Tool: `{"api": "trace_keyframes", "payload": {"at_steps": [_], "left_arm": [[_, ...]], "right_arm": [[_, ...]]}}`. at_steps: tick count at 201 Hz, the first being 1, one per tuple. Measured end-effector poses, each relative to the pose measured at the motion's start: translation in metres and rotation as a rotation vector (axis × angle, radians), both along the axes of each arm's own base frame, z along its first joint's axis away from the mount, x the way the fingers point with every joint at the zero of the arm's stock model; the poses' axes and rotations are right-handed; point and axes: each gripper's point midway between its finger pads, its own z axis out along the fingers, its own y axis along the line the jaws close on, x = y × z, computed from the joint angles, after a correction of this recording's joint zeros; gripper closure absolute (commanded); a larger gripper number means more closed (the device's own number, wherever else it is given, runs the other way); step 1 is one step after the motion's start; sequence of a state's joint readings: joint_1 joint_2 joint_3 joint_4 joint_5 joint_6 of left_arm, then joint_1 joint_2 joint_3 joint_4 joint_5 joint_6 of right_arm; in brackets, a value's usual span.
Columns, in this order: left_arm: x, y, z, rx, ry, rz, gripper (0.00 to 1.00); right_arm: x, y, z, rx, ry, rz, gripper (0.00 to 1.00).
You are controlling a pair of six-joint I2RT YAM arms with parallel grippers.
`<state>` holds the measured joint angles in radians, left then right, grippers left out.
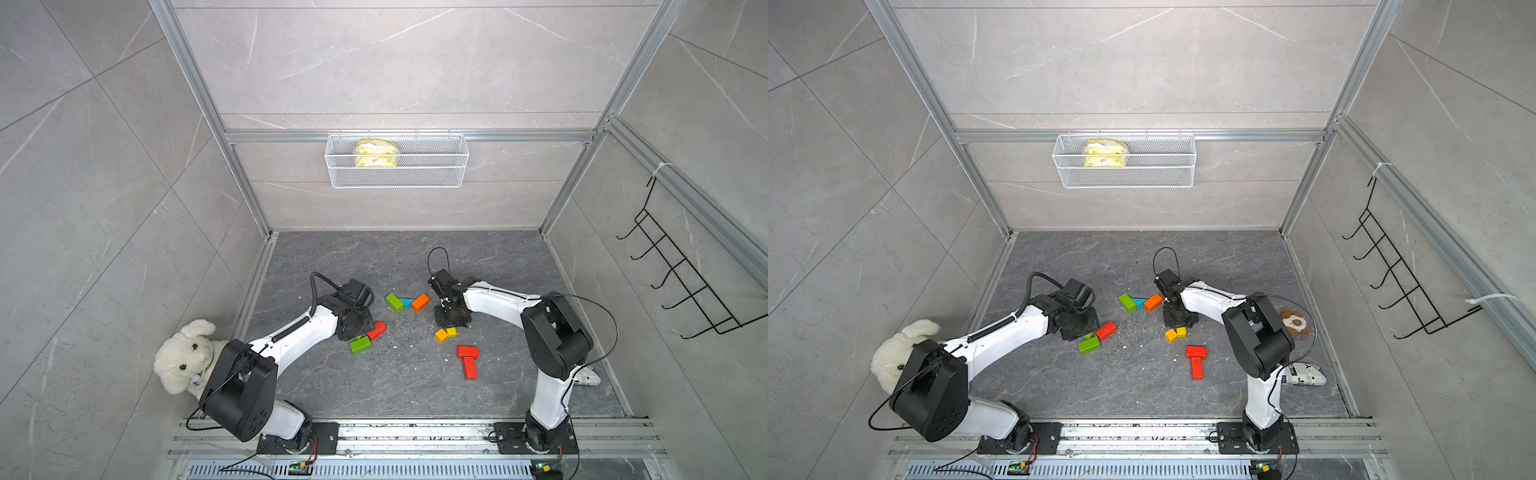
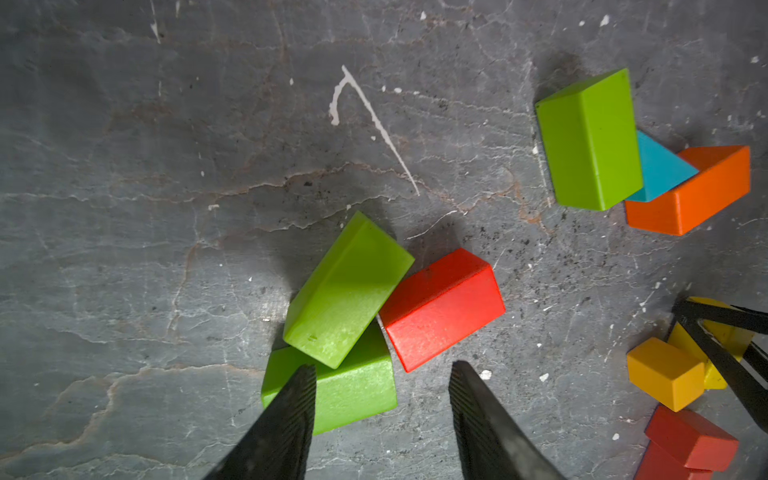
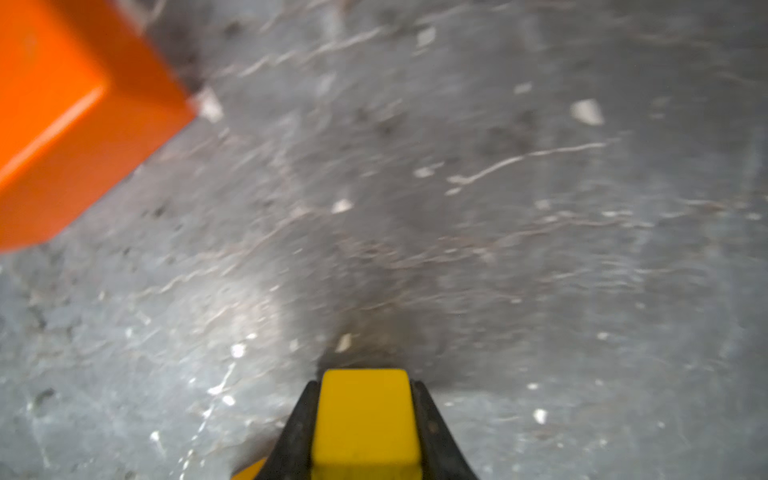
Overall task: Assemble a heart with building blocks
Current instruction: Assemble the building block at the center of the board.
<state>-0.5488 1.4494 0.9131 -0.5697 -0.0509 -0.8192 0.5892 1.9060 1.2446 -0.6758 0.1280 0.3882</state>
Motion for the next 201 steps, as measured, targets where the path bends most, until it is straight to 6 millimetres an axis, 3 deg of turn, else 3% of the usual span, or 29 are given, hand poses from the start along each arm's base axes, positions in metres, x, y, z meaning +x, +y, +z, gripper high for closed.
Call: {"api": "trace_keyframes", "payload": {"at_steps": [12, 36, 101, 126, 169, 201], "left_arm": [[-0.002, 0.002, -0.004, 0.002, 0.01, 0.009, 0.45], [-0.004, 0.004, -0.006, 0.002, 0.018, 0.023, 0.45], [-0.003, 0.004, -0.006, 0.0, 0.018, 0.028, 0.44], [-0.002, 0.003, -0.004, -0.006, 0.015, 0.025, 0.45], [0.0, 0.002, -0.002, -0.011, 0.01, 0.026, 0.45], [0.001, 0.004, -0.002, -0.012, 0.009, 0.033, 0.45]], "right_arm": [[-0.003, 0.005, 0.0, -0.008, -0.002, 0.027, 0.56], [-0.006, 0.009, -0.001, -0.036, -0.016, 0.05, 0.45], [-0.027, -0.016, 0.001, -0.093, -0.003, -0.027, 0.44], [-0.032, -0.02, 0.001, -0.103, 0.009, -0.049, 0.53], [-0.029, -0.014, 0.004, -0.085, 0.008, -0.023, 0.81], [-0.012, 0.003, 0.013, -0.053, -0.014, 0.056, 0.87]]}}
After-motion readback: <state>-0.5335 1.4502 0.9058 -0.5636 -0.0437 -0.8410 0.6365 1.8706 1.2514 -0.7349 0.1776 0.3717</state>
